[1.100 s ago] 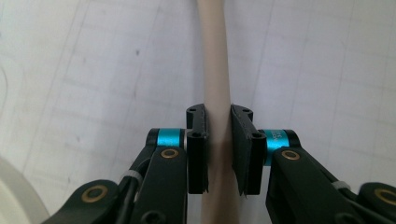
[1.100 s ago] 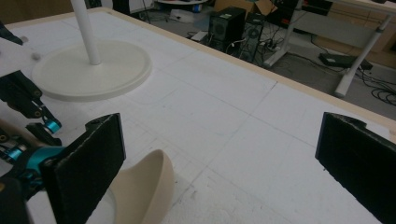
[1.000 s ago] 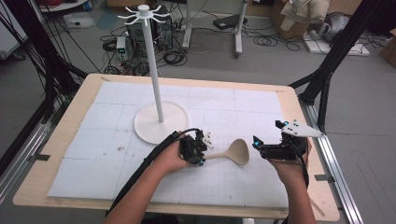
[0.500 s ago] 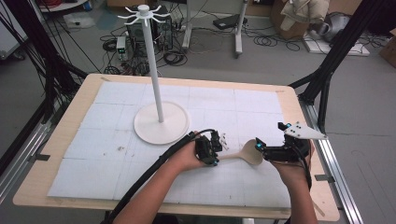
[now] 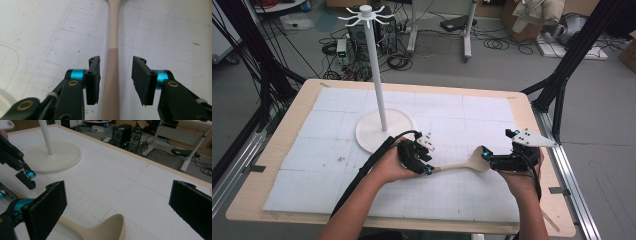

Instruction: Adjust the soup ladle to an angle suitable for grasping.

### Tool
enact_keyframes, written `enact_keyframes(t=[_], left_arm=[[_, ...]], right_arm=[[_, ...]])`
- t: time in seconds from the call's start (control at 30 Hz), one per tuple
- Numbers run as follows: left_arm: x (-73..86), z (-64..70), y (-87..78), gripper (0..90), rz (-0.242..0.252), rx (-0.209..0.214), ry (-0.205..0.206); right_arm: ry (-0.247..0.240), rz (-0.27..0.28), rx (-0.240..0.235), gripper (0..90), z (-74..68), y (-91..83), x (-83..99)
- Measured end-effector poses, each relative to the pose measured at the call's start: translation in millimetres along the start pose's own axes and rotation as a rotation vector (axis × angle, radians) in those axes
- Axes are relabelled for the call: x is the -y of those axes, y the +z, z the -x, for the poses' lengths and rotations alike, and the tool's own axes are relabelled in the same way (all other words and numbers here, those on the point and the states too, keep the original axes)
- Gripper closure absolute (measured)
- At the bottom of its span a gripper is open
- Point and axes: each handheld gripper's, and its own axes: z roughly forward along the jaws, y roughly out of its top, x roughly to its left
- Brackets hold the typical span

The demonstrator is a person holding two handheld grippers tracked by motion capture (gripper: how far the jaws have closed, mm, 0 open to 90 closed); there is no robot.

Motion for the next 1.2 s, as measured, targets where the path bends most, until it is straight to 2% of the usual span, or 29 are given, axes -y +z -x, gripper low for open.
enact_keyframes(t=[0.03, 0.07, 0.2, 0.23, 0.27, 0.3, 0.37, 0.4, 0.43, 0.47, 0.5, 0.53, 0.57, 0.63, 0.73, 0.8, 0.83, 0.87, 0.9, 0.93, 0.97, 1.0, 1.1, 1.2], left_arm=[[1.8, 0.1, -4.4, 51.9, 0.004, -0.012, -0.004], [4.9, 1.3, -10.3, 46.3, 0.013, -0.006, -0.006], [11.4, 4.6, -22.9, 42.4, 0.045, -0.012, -0.008], [13.1, 5.8, -25.8, 42.0, 0.062, -0.028, -0.013], [14.9, 6.2, -28.3, 42.0, 0.077, -0.02, -0.037], [14.9, 6.2, -28.3, 41.8, 0.077, -0.02, -0.037], [21.5, 8.1, -36.2, 39.0, 0.11, -0.051, -0.068], [21.5, 8.1, -36.2, 38.6, 0.11, -0.051, -0.068], [27.3, 9.8, -41.6, 36.4, 0.13, -0.077, -0.061], [27.3, 9.8, -41.6, 36.5, 0.13, -0.077, -0.061], [33.7, 9.6, -47.7, 35.6, 0.156, -0.082, -0.066], [33.7, 9.6, -47.7, 33.7, 0.156, -0.082, -0.066], [39.2, 9.6, -54.2, 32.0, 0.174, -0.107, -0.071], [42.3, 9.7, -58.3, 27.5, 0.182, -0.113, -0.083], [49.2, 10.6, -67.8, 21.9, 0.207, -0.145, -0.09], [55.4, 11.8, -75.2, 21.1, 0.239, -0.17, -0.092], [61.7, 12.3, -82.4, 18.6, 0.279, -0.192, -0.105], [64.9, 12.7, -86.2, 16.7, 0.298, -0.204, -0.11], [64.9, 12.7, -86.2, 16.2, 0.298, -0.204, -0.11], [70.3, 13.6, -93.2, 15.1, 0.33, -0.216, -0.123], [70.3, 13.6, -93.2, 13.1, 0.33, -0.216, -0.123], [75.4, 14.7, -98.8, 10.3, 0.354, -0.239, -0.143], [81.0, 15.5, -105.1, 7.7, 0.362, -0.242, -0.157], [94.4, 16.4, -114.7, 4.3, 0.402, -0.245, -0.181]], right_arm=[[-0.001, 0.002, -0.001, 0.4, -0.6, 0.2, -0.7], [-0.001, 0.003, -0.003, 0.4, -1.1, 0.4, -1.5], [-0.004, 0.005, -0.003, 0.4, -2.6, 0.1, -3.6], [-0.005, 0.006, -0.004, 0.4, -2.9, 0.0, -3.9], [-0.006, 0.006, -0.004, 0.4, -3.6, -0.3, -4.4], [-0.009, 0.009, -0.004, 0.4, -4.0, -0.2, -4.7], [-0.014, 0.01, -0.004, 0.4, -5.1, -0.5, -5.2], [-0.007, 0.007, -0.006, 0.4, -5.9, -0.7, -5.2], [-0.009, 0.005, -0.005, 0.4, -6.2, -0.9, -5.4], [-0.009, 0.005, -0.005, 0.4, -6.2, -0.9, -5.4], [-0.009, 0.009, -0.007, 0.4, -6.4, -0.7, -4.9], [-0.014, 0.01, -0.006, 0.4, -5.7, -0.2, -4.4], [-0.009, 0.01, -0.007, 0.4, -5.3, 0.3, -3.6], [-0.005, 0.005, -0.007, 0.4, -4.7, 0.5, -3.1], [-0.005, 0.007, -0.011, 0.4, -5.6, -0.7, -4.3], [-0.015, 0.011, -0.013, 0.4, -6.2, -1.6, -6.0], [-0.015, 0.012, -0.014, 0.4, -6.8, -2.1, -7.0], [-0.013, 0.011, -0.014, 0.4, -7.7, -2.8, -8.0], [-0.014, 0.015, -0.018, 0.4, -8.2, -3.2, -8.8], [-0.021, 0.019, -0.02, 0.4, -8.1, -3.2, -9.5], [-0.022, 0.015, -0.02, 0.4, -8.7, -3.5, -10.2], [-0.019, 0.017, -0.023, 0.4, -9.3, -3.0, -10.6], [-0.023, 0.019, -0.029, 0.4, -10.4, -2.0, -11.4], [-0.032, 0.029, -0.036, 0.4, -13.3, -1.2, -12.8]])
